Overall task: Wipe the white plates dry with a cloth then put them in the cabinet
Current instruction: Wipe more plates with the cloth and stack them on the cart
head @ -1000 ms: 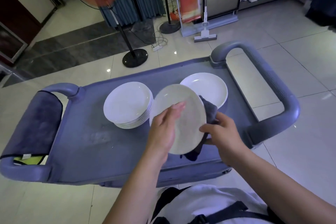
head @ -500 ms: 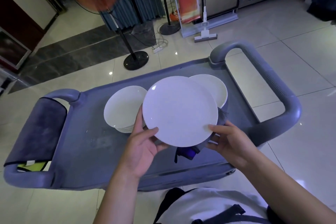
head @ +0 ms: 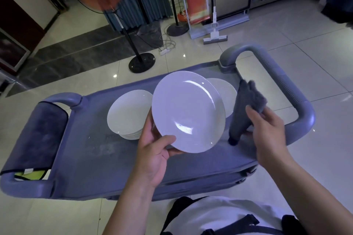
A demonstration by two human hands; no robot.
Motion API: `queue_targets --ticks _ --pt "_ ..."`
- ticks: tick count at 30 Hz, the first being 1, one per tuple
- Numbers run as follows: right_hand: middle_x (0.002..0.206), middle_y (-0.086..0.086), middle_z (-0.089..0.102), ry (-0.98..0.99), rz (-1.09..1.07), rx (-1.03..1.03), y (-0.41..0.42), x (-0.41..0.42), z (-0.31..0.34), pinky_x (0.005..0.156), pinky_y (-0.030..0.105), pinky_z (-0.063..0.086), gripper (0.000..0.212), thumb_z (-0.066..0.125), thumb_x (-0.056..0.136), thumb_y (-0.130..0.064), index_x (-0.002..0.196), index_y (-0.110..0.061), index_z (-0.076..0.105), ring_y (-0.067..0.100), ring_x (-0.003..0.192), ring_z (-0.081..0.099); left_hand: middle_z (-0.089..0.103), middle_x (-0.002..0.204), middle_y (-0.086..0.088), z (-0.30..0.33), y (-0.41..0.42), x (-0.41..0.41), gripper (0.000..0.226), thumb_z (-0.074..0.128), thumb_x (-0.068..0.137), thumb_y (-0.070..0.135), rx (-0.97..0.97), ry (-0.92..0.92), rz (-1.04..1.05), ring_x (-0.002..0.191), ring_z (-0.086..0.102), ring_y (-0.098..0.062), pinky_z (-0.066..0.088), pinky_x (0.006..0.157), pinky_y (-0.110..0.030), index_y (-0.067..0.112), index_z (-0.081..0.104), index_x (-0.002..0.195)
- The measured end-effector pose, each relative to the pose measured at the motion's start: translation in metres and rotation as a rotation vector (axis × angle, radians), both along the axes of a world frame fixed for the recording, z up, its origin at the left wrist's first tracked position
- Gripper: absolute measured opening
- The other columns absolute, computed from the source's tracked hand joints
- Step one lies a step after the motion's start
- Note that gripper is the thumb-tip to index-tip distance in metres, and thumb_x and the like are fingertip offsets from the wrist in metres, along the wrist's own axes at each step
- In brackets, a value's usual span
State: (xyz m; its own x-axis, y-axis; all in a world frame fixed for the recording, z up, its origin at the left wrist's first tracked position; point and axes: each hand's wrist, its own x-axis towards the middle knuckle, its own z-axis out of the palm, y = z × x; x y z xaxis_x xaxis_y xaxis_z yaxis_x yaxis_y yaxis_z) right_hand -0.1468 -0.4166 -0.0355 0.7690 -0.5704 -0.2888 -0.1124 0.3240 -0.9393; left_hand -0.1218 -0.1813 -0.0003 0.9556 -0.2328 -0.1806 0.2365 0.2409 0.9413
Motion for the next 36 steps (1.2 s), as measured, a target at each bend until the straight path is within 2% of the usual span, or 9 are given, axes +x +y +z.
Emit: queue_targets --ticks 4,7,16,19,23,26,28,31,36 --pt "0.066 0.018 0.052 -0.173 0.151 -0.368 0.003 0.011 0.039 0.055 0.025 0.039 0.018 0.054 0.100 -0.019 0.087 -0.010 0.061 0.013 0.058 0.043 0.063 0.134 -0.001 0.002 -0.007 -0.006 0.076 0.058 0.073 -0.006 0.022 -0.008 -0.010 0.112 0.065 -0.022 0.060 0.071 -0.055 0.036 0.059 0.136" --pt "0.069 -0.003 0.056 -0.096 0.338 -0.539 0.009 0.034 0.042 0.064 0.032 0.044 0.020 0.052 0.098 -0.039 0.091 -0.024 0.063 0.013 0.064 0.052 0.065 0.133 0.001 0.010 -0.012 -0.010 0.078 0.057 0.074 -0.005 0.069 -0.037 -0.083 0.116 0.065 -0.024 0.061 0.069 -0.054 0.039 0.056 0.139" --pt "0.131 -0.013 0.054 -0.405 0.827 -0.328 0.042 0.042 0.064 0.099 0.020 0.040 0.020 0.061 0.089 -0.026 0.103 -0.020 0.075 0.005 0.125 0.049 0.065 0.133 -0.006 0.035 -0.007 -0.015 0.078 0.053 0.082 -0.009 0.133 -0.079 -0.122 0.121 0.063 -0.030 0.059 0.080 -0.062 0.046 0.058 0.136" --pt "0.128 -0.019 0.053 -0.400 0.963 -0.281 0.047 0.035 0.060 0.092 0.009 0.037 0.020 0.061 0.087 -0.022 0.100 -0.024 0.075 0.001 0.124 0.049 0.063 0.138 -0.007 0.033 -0.004 -0.015 0.080 0.051 0.085 -0.017 0.109 -0.058 -0.097 0.124 0.061 -0.033 0.061 0.078 -0.058 0.044 0.057 0.137" --pt "0.128 -0.018 0.054 -0.389 1.040 -0.261 0.056 0.025 0.047 0.101 0.023 0.039 0.025 0.059 0.087 -0.020 0.106 -0.016 0.075 0.008 0.127 0.050 0.059 0.142 -0.009 0.027 0.000 -0.019 0.065 0.054 0.082 -0.004 0.018 -0.022 -0.070 0.123 0.062 -0.036 0.057 0.084 -0.064 0.029 0.057 0.138" --pt "0.131 -0.016 0.054 -0.378 1.069 -0.236 0.056 0.018 0.039 0.109 0.035 0.038 0.027 0.059 0.085 -0.018 0.106 -0.013 0.075 0.014 0.132 0.047 0.060 0.141 -0.017 0.027 0.003 -0.022 0.050 0.055 0.092 0.029 -0.048 0.066 -0.027 0.127 0.059 -0.038 0.053 0.090 -0.071 0.015 0.053 0.140" --pt "0.133 -0.016 0.054 -0.367 1.118 -0.210 0.054 0.013 0.036 0.106 0.028 0.038 0.029 0.059 0.083 -0.014 0.106 -0.010 0.076 0.011 0.132 0.045 0.061 0.139 -0.019 0.027 0.004 -0.022 0.060 0.055 0.093 0.047 -0.054 0.103 0.034 0.128 0.059 -0.041 0.053 0.089 -0.070 0.009 0.052 0.139" --pt "0.136 -0.010 0.051 -0.341 1.191 -0.204 0.052 0.009 0.033 0.101 0.021 0.041 0.030 0.060 0.080 -0.011 0.105 -0.007 0.076 0.008 0.128 0.046 0.064 0.137 -0.012 0.027 0.003 -0.021 0.041 0.052 0.100 0.030 -0.030 0.041 0.073 0.123 0.063 -0.041 0.057 0.082 -0.061 0.025 0.055 0.141" --pt "0.133 -0.011 0.052 -0.345 1.271 -0.306 0.045 0.007 0.026 0.101 0.023 0.043 0.027 0.059 0.085 -0.004 0.106 -0.002 0.074 0.011 0.125 0.048 0.071 0.127 -0.006 0.021 0.003 -0.026 0.053 0.057 0.094 0.009 0.010 0.037 0.184 0.113 0.069 -0.036 0.060 0.071 -0.054 0.040 0.059 0.137"
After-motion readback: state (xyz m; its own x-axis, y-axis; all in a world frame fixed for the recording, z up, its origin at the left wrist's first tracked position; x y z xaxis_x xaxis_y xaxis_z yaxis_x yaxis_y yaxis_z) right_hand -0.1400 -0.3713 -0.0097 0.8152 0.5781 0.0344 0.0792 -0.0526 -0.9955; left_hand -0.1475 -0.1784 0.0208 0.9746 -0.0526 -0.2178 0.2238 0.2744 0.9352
